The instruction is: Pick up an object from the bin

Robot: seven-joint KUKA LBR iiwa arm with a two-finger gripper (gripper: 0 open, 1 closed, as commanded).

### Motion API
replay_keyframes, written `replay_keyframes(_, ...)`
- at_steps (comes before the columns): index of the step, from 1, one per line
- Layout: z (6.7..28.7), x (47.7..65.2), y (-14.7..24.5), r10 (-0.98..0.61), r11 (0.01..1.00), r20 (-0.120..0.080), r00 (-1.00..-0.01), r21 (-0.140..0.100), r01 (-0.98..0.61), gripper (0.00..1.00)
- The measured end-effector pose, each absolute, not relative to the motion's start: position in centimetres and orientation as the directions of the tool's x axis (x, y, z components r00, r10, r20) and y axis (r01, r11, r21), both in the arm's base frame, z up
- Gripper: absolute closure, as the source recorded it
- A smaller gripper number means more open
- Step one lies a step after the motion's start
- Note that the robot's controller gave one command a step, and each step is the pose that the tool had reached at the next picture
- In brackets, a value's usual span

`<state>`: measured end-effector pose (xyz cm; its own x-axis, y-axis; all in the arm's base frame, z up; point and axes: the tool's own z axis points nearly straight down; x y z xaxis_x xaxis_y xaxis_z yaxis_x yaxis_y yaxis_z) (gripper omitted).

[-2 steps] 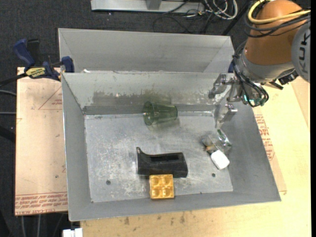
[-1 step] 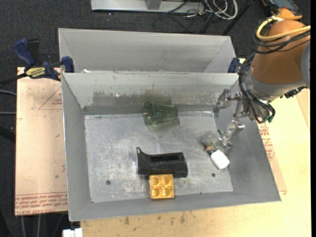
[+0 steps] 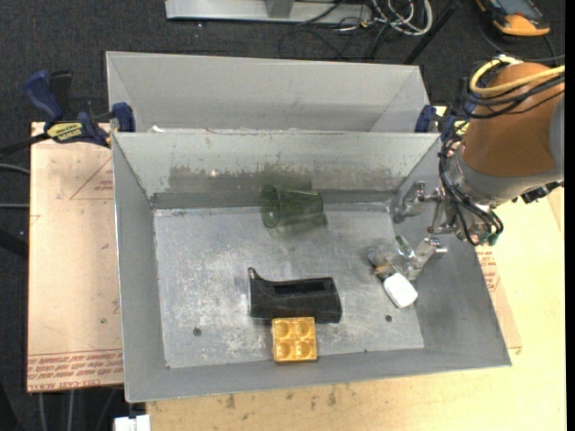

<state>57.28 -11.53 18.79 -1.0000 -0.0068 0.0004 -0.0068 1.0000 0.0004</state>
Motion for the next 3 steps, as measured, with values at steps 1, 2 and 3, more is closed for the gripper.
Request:
replay_keyframes(1,17.5,56.6,-11.8,0.26,0.966,-0.001,-0.966,0.001,0.26,0.0)
replay_keyframes(2,7.9,54.5,-13.9,-0.468,0.884,-0.014,-0.884,0.002,-0.468,1.0)
replay_keyframes(3,7.9,54.5,-13.9,-0.469,0.883,-0.013,-0.883,0.0,-0.469,1.0)
